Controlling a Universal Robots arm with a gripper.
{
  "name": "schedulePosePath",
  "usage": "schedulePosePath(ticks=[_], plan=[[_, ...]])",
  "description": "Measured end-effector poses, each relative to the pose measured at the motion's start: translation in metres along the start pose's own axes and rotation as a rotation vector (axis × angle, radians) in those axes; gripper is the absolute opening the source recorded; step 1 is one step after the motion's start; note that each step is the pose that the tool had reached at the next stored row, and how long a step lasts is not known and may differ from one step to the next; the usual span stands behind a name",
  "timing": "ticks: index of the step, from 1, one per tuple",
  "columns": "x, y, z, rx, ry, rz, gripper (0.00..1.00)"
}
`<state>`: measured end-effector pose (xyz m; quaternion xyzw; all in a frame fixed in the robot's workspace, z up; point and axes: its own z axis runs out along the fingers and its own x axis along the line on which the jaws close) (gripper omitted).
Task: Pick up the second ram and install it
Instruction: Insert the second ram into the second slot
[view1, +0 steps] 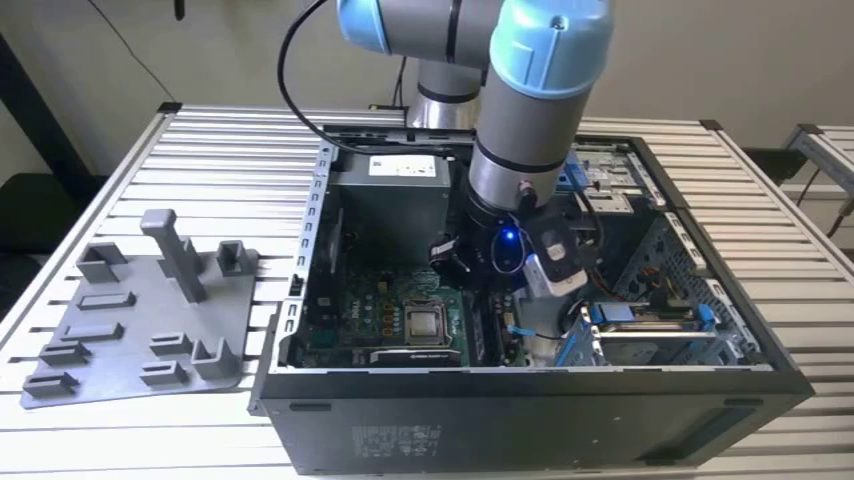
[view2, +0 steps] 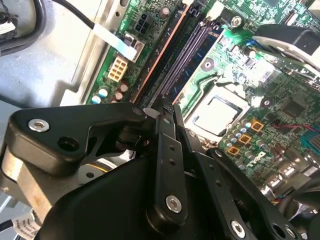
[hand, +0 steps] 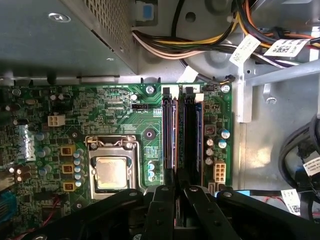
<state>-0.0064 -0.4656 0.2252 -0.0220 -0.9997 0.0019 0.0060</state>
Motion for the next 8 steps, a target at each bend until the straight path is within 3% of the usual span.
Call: schedulePosePath(ticks=[8], plan=[[-0.0004, 0.0001, 0.0016, -0.0001, 0.0, 0.0, 0.14]])
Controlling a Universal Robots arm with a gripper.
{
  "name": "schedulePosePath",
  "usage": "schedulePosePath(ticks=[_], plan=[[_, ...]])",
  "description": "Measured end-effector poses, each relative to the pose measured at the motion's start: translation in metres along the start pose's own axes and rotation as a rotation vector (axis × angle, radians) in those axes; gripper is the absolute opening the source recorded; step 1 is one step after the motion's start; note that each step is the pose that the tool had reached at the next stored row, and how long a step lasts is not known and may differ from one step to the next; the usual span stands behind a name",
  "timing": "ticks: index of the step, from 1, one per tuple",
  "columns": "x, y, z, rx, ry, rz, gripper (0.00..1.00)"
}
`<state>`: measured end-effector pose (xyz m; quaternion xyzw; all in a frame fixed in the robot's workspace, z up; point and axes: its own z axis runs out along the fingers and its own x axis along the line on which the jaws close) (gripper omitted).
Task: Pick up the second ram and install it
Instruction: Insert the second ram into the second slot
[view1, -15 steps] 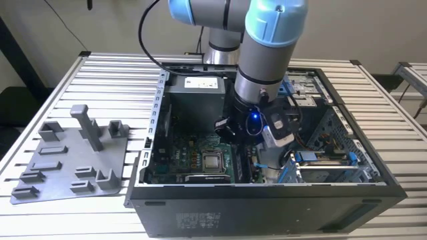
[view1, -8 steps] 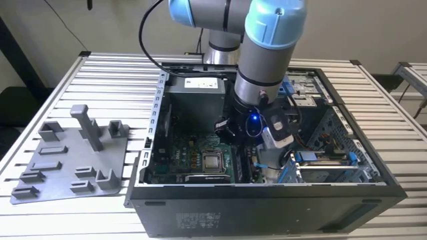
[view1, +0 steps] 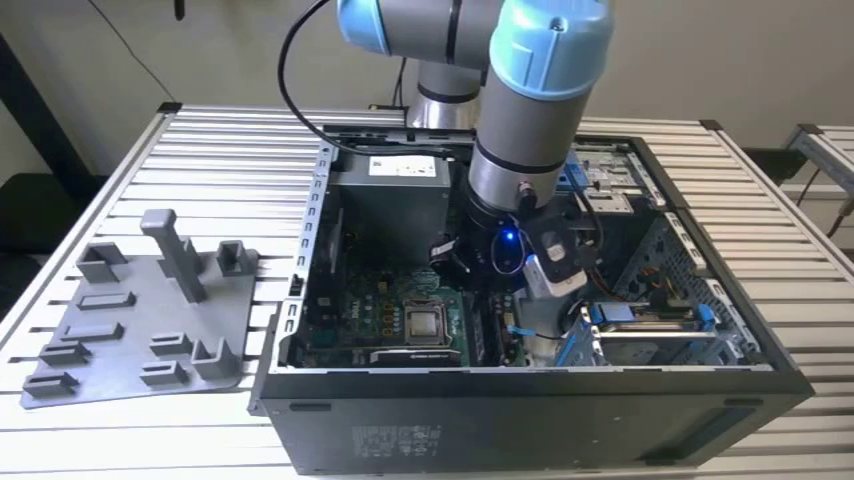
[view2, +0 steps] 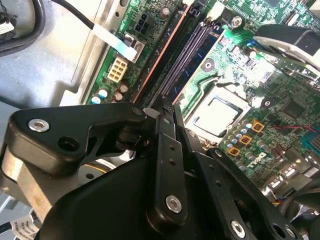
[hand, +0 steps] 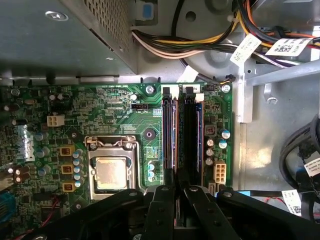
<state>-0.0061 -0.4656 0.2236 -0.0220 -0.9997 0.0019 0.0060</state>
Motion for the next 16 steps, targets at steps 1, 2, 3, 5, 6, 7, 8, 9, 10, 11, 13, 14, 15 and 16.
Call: schedulePosePath(ticks=[1, 2, 3, 5, 6, 7, 8, 9, 10, 11, 13, 14, 15, 16], plan=[[-0.0002, 0.0, 0.0, 0.0, 0.0, 0.0, 0.14], [-0.0003, 0.0, 0.0, -0.0001, 0.0, 0.0, 0.14], [-0.0005, 0.0, 0.0, -0.0001, 0.0, 0.0, 0.14], [-0.0007, 0.0, 0.0, -0.0001, 0.0, 0.0, 0.14], [-0.0007, 0.0, 0.0, -0.0001, 0.0, 0.0, 0.14], [-0.0007, 0.0, 0.0, -0.0001, 0.0, 0.0, 0.14], [-0.0007, 0.0, 0.0, -0.0001, 0.0, 0.0, 0.14], [-0.0007, 0.0, 0.0, -0.0001, 0.0, 0.0, 0.14], [-0.0007, 0.0001, -0.0001, -0.0001, -0.0001, 0.0, 0.14], [-0.0007, 0.0001, -0.0005, -0.0006, -0.0002, -0.001, 0.14], [-0.0007, 0.0001, -0.0021, -0.0006, -0.0002, -0.001, 0.14], [-0.0007, 0.0001, -0.0029, -0.0001, 0.0, -0.001, 0.14], [-0.0007, 0.0, -0.0032, -0.0002, -0.0001, -0.001, 0.14], [-0.0007, 0.0, -0.004, 0.0, 0.0, -0.001, 0.14]])
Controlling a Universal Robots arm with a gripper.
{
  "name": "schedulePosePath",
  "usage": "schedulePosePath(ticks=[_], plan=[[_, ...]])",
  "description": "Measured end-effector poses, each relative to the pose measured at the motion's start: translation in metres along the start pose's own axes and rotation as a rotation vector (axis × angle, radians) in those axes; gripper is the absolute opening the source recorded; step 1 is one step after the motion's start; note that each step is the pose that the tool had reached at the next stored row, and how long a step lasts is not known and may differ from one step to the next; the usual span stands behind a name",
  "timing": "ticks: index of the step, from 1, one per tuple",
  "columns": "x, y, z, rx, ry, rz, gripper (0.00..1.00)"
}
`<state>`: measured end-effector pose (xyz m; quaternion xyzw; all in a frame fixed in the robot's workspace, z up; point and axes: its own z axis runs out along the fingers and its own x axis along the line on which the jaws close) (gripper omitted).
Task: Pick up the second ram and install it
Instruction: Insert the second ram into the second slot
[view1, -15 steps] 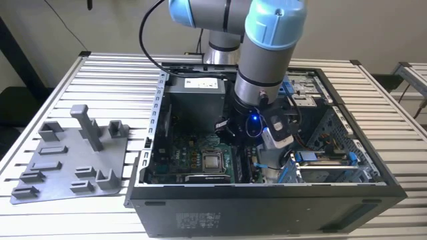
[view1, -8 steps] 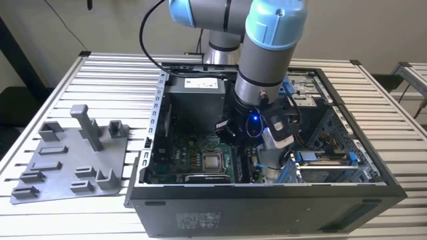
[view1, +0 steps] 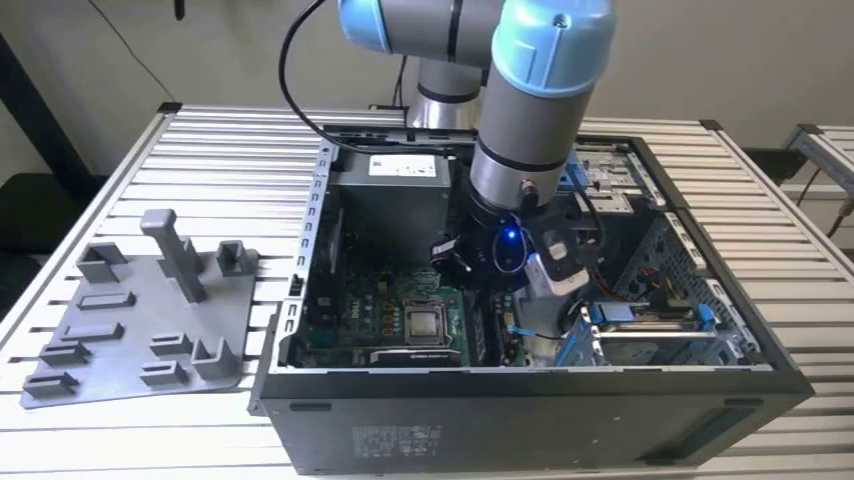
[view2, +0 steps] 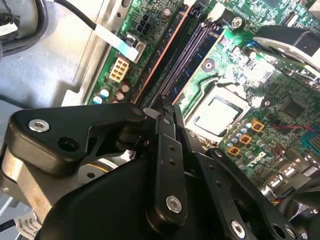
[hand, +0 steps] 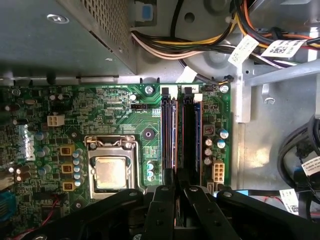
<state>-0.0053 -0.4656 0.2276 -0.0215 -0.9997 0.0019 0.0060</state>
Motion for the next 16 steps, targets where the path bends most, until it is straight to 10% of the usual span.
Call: schedulePosePath(ticks=[16], plan=[[-0.0012, -0.0001, 0.001, 0.0001, -0.0002, -0.019, 0.14]])
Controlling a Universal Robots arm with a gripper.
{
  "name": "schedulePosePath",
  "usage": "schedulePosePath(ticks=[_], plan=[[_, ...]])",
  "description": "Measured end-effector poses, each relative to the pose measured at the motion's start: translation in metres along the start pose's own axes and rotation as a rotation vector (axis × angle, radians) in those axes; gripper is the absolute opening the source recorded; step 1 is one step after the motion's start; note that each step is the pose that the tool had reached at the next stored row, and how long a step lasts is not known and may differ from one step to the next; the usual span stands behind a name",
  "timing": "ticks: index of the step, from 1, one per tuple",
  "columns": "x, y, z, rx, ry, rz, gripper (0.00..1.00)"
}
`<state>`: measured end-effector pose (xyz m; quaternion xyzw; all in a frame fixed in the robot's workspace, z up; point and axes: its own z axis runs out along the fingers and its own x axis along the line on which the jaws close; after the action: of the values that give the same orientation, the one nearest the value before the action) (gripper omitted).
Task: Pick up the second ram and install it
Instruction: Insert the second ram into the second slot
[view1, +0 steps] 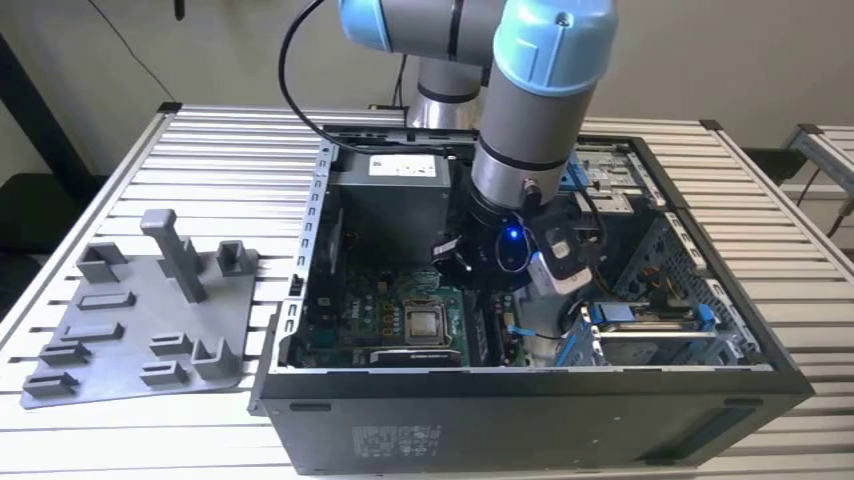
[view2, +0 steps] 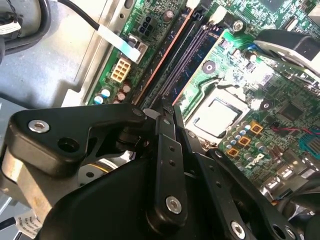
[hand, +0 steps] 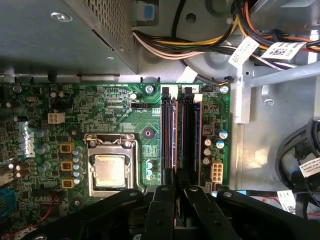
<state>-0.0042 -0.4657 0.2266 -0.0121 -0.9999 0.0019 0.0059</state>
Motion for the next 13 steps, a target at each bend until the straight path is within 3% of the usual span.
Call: schedulePosePath(ticks=[5, 13], plan=[[-0.0001, 0.0, 0.0066, 0.0001, 0.0, 0.0, 0.14], [-0.0001, 0.0, 0.0076, 0.0002, 0.0001, 0.0, 0.14]])
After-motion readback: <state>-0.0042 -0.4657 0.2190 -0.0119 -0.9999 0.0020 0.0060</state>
